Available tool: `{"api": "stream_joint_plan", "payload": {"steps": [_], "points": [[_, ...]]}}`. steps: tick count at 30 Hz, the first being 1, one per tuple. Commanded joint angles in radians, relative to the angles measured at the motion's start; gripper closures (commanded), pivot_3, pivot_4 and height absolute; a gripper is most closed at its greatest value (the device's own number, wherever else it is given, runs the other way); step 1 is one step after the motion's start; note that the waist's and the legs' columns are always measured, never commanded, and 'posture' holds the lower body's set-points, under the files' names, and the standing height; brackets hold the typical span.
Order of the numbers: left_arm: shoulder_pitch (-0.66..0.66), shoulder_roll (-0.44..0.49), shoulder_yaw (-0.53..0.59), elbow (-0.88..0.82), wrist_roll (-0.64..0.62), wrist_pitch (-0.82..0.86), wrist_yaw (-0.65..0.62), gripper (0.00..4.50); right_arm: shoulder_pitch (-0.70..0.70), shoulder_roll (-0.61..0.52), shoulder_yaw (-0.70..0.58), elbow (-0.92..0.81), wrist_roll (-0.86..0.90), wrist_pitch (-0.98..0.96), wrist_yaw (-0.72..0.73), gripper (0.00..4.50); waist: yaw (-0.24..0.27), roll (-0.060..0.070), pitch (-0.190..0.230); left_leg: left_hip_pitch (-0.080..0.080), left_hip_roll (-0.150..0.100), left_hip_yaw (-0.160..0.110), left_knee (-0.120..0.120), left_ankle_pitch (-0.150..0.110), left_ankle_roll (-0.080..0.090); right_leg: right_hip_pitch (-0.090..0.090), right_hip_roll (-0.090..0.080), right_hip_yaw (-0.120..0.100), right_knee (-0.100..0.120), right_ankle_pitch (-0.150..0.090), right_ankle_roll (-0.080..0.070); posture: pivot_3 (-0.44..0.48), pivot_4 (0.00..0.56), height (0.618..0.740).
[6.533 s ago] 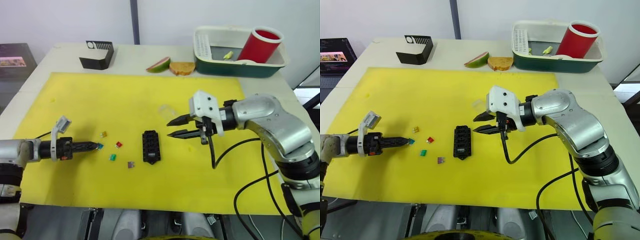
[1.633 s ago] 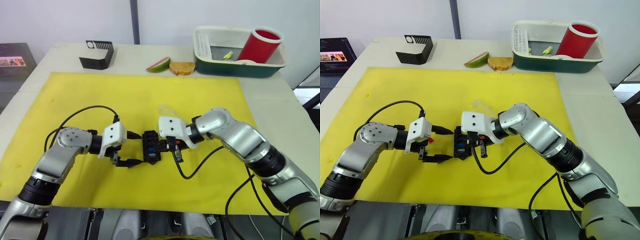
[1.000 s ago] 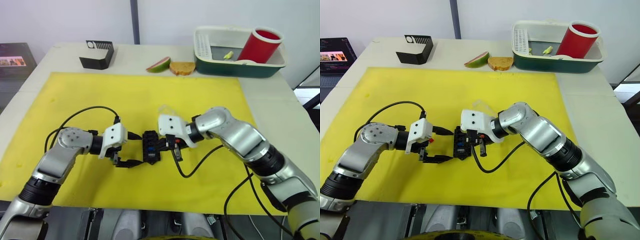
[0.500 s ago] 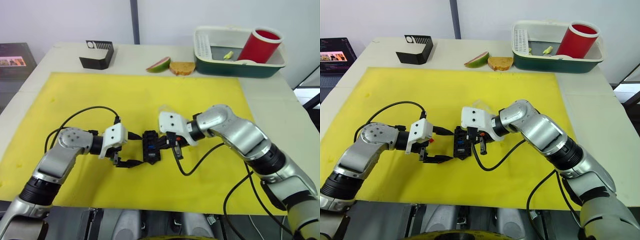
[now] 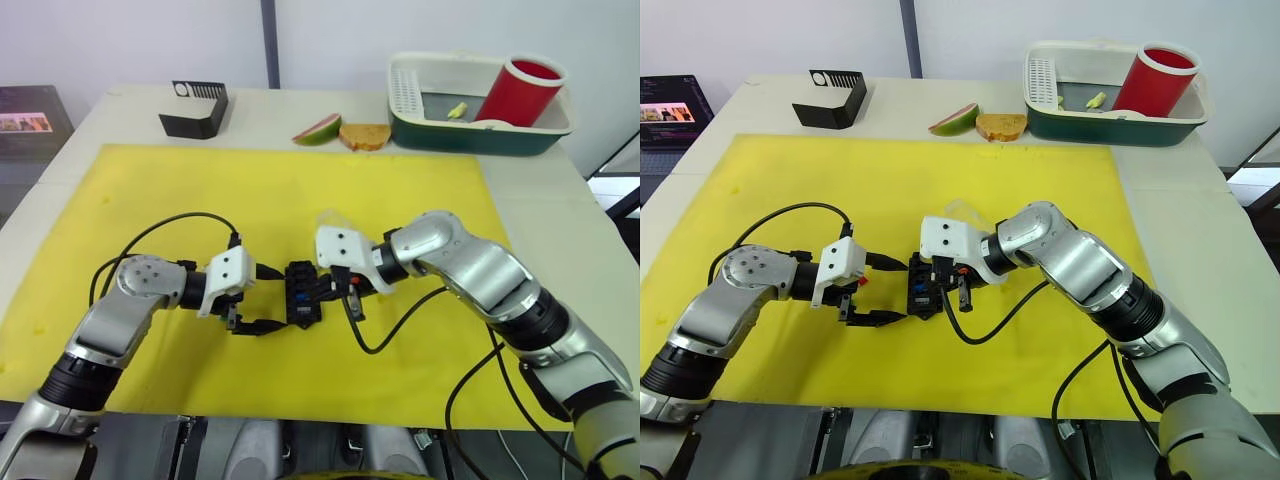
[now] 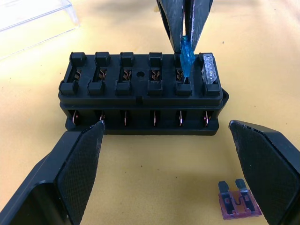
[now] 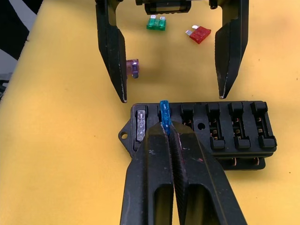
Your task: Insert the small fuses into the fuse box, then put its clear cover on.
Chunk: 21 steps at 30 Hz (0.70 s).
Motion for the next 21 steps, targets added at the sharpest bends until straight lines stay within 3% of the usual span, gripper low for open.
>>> {"api": "stream_joint_plan", "payload": {"steps": [1, 21], "points": [[-0.005, 0.001, 0.010, -0.023, -0.003, -0.012, 0.005, 0.04, 0.003, 0.004, -0.005, -0.026, 0.003, -0.001, -0.001, 4.50, 0.000, 0.000, 0.000, 0.000, 0.000, 0.000, 0.000, 0.000, 0.000, 0.000, 0.000, 0.000, 0.000, 0.000, 0.000, 0.000, 0.150, 0.740], [-0.009, -0.004, 0.006, -0.028, -0.002, -0.006, 0.009, 0.04, 0.010, 0.009, 0.009, -0.006, -0.023, -0.019, -0.013, 4.50, 0.000, 0.000, 0.000, 0.000, 0.000, 0.000, 0.000, 0.000, 0.000, 0.000, 0.000, 0.000, 0.000, 0.000, 0.000, 0.000, 0.150, 0.740]]}}
